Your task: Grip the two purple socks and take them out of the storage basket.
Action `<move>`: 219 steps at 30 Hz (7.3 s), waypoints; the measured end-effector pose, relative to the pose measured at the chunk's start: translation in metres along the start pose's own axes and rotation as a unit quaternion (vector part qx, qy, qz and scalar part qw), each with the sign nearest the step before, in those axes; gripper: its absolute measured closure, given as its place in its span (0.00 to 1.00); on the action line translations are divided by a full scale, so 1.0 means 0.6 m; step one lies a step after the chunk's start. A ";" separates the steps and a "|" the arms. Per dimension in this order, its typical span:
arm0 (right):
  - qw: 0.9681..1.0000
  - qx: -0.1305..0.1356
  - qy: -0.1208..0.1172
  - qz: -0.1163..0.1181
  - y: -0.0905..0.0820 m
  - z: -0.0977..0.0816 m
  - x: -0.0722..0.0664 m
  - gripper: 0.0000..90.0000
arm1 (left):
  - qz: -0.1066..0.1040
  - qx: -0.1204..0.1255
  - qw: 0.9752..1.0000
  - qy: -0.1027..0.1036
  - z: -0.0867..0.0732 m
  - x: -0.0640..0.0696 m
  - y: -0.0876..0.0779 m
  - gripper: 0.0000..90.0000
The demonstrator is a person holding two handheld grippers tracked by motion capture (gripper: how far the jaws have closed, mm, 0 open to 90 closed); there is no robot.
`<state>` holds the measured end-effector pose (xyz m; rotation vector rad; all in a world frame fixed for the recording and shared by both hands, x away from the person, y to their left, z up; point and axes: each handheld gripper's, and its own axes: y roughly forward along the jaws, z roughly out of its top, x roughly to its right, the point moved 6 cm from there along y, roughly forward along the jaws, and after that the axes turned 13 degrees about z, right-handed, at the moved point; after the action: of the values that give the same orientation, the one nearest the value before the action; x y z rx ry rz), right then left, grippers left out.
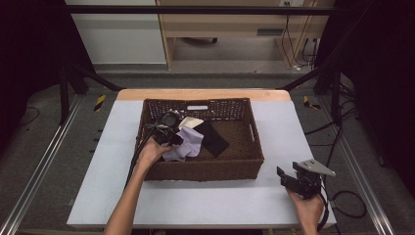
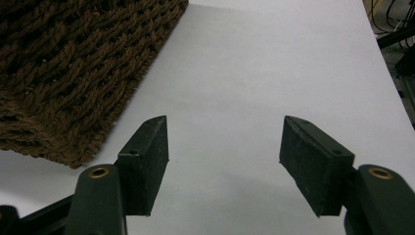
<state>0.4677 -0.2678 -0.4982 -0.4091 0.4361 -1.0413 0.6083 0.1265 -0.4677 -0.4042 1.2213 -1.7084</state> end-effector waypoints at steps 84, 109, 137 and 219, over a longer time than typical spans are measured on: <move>1.000 0.006 -0.005 0.001 -0.004 -0.001 0.002 0.49 | -0.053 0.406 0.904 -0.120 -0.064 -0.025 -0.326 0.97; 1.000 0.003 -0.007 0.000 -0.005 -0.002 -0.002 0.49 | -0.091 0.391 0.914 -0.065 -0.210 0.040 -0.350 0.97; 1.000 -0.008 -0.009 0.009 0.003 -0.013 -0.009 0.48 | -0.129 0.239 0.962 -0.006 -0.259 0.153 -0.178 0.97; 1.000 -0.004 -0.009 0.007 0.009 -0.003 -0.003 0.52 | 0.027 0.284 0.952 -0.110 0.046 -0.021 -0.139 0.46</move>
<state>0.4700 -0.2638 -0.5022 -0.4222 0.4272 -1.0227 0.5916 0.1253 -0.3805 -0.1981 0.5362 -1.8205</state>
